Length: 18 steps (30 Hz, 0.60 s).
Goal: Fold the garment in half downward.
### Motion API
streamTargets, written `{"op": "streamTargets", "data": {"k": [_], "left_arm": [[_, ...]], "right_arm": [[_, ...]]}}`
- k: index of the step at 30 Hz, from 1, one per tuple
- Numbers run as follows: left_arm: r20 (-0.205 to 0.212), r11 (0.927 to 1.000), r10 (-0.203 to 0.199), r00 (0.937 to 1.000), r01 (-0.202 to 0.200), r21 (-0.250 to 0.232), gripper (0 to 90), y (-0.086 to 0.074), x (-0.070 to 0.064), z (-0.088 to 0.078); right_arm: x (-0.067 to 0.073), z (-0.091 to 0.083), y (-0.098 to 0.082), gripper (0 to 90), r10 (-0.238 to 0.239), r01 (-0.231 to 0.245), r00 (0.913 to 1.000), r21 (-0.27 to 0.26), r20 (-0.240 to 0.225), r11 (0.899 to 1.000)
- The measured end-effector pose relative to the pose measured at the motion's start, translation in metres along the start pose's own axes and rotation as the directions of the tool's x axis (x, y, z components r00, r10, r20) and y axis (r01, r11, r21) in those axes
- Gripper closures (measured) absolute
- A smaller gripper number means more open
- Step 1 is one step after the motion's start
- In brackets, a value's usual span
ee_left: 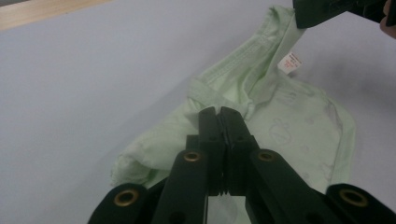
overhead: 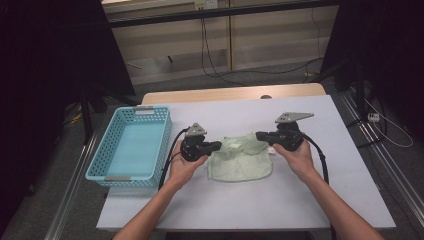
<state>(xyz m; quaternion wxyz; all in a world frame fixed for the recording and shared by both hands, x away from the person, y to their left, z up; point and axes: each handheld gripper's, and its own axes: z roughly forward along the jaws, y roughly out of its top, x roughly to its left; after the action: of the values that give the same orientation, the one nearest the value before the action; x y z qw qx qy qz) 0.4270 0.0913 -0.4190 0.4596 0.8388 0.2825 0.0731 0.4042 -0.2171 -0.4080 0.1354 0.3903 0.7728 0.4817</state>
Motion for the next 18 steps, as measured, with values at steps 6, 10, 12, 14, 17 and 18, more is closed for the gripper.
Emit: {"op": "streamTargets", "data": {"k": [6,10,12,14,17,18], "left_arm": [[0.012,0.9998,0.013,0.9999,-0.013,0.015,88.4,-0.002,-0.003,-0.003],[0.021,0.9992,0.022,0.9995,-0.023,0.032,88.4,-0.006,-0.005,-0.004],[0.026,0.9993,0.018,0.9995,-0.019,0.031,88.4,-0.009,-0.006,-0.005],[0.029,0.9987,0.026,0.9993,-0.027,0.042,88.4,-0.009,-0.007,-0.006],[0.033,0.998,0.035,0.9989,-0.037,0.051,88.4,-0.01,-0.009,-0.007],[0.033,0.9977,0.037,0.9988,-0.039,0.055,88.4,-0.01,-0.01,-0.007]], "right_arm": [[0.004,-0.004,-0.005,90.0,-0.009,0.009,0.9999,0.012,-0.007,1.0],[0.005,-0.003,-0.009,90.0,-0.014,0.014,0.9998,0.026,-0.015,1.0],[0.006,-0.003,-0.01,90.0,-0.013,0.014,0.9998,0.03,-0.017,0.999],[0.007,-0.004,-0.01,90.0,-0.019,0.02,0.9996,0.037,-0.02,0.999],[0.009,-0.005,-0.011,90.0,-0.03,0.031,0.9993,0.044,-0.021,0.999],[0.009,-0.005,-0.012,90.0,-0.033,0.034,0.9992,0.05,-0.024,0.998]]}}
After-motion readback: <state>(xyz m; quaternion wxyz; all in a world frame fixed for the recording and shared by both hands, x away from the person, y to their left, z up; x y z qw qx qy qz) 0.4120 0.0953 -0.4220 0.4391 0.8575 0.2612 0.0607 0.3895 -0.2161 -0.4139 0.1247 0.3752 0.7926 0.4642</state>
